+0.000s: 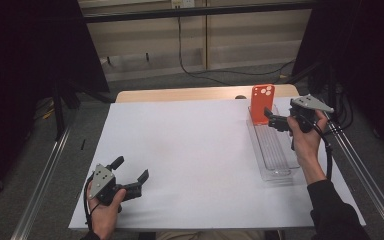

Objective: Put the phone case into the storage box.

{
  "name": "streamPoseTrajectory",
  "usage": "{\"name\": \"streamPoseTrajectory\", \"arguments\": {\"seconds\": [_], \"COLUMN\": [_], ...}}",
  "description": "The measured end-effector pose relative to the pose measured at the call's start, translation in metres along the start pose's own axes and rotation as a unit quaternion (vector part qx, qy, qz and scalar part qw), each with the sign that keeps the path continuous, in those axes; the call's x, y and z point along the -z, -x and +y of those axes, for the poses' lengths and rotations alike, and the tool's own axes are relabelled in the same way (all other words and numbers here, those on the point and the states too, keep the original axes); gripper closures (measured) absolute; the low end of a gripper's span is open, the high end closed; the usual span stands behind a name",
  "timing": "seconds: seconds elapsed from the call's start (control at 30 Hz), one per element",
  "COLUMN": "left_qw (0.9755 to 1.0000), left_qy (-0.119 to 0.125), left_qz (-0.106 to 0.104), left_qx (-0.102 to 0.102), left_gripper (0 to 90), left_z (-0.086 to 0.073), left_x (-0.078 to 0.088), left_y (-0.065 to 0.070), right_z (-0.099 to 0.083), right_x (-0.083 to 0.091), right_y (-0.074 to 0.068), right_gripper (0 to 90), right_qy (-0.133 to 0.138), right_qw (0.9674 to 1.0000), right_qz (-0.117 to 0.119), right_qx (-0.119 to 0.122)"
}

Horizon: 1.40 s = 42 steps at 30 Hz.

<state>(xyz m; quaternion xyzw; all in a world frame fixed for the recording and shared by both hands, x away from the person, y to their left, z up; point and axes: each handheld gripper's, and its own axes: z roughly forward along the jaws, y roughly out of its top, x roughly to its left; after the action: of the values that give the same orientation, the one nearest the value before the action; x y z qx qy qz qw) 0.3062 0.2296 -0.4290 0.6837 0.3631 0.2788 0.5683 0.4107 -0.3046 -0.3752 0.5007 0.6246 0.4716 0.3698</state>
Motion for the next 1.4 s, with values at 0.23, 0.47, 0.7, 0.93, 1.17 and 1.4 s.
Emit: {"name": "streamPoseTrajectory", "arguments": {"seconds": [0.23, 0.47, 0.7, 0.93, 1.17, 1.4], "left_qw": [1.0000, 0.9999, 0.9999, 0.9999, 0.9999, 0.9999], "left_qy": [0.003, 0.005, 0.005, 0.004, 0.003, 0.004], "left_qz": [0.003, 0.011, 0.012, 0.014, 0.010, 0.014], "left_qx": [0.003, 0.008, 0.010, 0.006, 0.009, 0.009], "left_gripper": [3.0, 2.3, 2.3, 2.2, 2.2, 2.2], "left_z": [0.000, 0.001, 0.001, 0.001, 0.000, 0.000], "left_x": [0.000, 0.002, 0.001, 0.002, 0.001, 0.002], "left_y": [0.000, -0.001, -0.001, -0.001, -0.001, -0.001], "right_z": [-0.008, -0.010, -0.013, -0.019, -0.025, -0.030], "right_x": [0.011, 0.024, 0.036, 0.048, 0.060, 0.075], "right_y": [-0.004, -0.012, -0.016, -0.019, -0.020, -0.023], "right_gripper": [2.0, 0.6, 0.0, 0.0, 0.0, 0.0], "right_qy": [0.015, 0.031, 0.037, 0.038, 0.051, 0.062], "right_qw": [0.9999, 0.9995, 0.9993, 0.9993, 0.9986, 0.9981], "right_qz": [-0.001, -0.002, 0.003, 0.000, 0.007, 0.002], "right_qx": [-0.001, 0.002, -0.001, 0.000, -0.011, -0.002]}}
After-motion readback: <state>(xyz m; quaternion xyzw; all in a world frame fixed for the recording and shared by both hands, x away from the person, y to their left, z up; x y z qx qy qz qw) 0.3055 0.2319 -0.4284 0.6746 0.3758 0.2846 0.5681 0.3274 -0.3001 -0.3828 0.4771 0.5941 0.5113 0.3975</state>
